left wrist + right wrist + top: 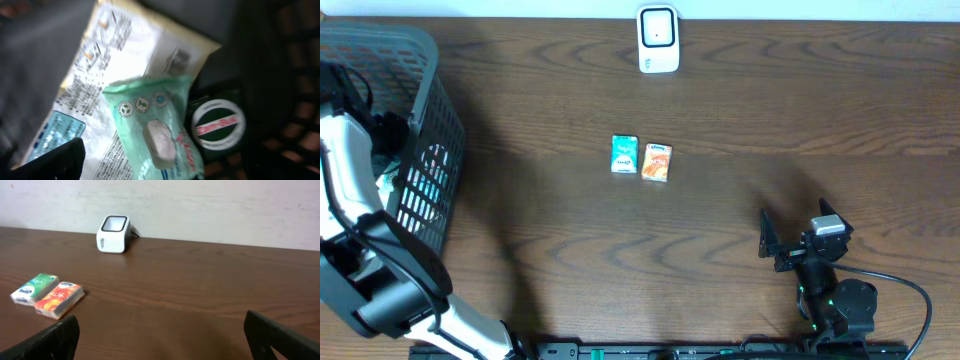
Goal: Scan the item barcode
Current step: 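Reach into the basket and grasp the light green wipes pouch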
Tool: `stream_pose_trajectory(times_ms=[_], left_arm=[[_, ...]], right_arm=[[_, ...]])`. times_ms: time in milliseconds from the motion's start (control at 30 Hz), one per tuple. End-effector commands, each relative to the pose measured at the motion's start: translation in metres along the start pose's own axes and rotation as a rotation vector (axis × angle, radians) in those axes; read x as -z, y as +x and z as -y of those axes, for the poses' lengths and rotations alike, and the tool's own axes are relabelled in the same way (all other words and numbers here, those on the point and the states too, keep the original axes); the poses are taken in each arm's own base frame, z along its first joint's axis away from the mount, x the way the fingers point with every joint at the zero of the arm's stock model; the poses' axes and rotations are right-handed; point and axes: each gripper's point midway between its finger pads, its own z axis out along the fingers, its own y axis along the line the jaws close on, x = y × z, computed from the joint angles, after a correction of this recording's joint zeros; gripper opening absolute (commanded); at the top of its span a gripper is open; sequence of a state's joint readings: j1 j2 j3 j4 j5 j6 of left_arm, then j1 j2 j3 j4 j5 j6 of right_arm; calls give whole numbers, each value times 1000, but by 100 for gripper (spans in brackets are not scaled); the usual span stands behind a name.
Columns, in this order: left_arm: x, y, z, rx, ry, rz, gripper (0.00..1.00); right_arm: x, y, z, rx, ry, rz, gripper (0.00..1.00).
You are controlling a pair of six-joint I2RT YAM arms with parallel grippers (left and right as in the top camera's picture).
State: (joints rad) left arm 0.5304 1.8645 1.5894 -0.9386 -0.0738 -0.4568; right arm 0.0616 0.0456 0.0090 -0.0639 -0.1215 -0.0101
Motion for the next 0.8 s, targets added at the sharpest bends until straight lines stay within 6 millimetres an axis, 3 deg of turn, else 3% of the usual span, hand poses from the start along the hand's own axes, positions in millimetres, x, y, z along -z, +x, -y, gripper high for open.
stream_pose_trajectory(times_ms=[0,133,200,333,467,633,767], left_arm=[[-34,15,-7,6,-49,-77,98],[-56,21,-6,1,-67,-118,98],[-65,25,-6,-2,-74,-136,89],[-72,27,-6,-4,-82,-149,59],[-69,24,-5,-3,-76,-138,52],[-50,14,-2,-8,-49,-95,42],[-12,-2,0,-8,3,-2,42]], right_arm=[[0,2,2,-14,9,-5,99],[0,2,2,-14,9,-5,99],[0,2,2,-14,9,-5,99],[0,2,2,-14,9,-5,99],[0,2,2,-14,9,-5,99],[0,2,2,-14,9,-5,99],[0,2,2,-14,9,-5,99]])
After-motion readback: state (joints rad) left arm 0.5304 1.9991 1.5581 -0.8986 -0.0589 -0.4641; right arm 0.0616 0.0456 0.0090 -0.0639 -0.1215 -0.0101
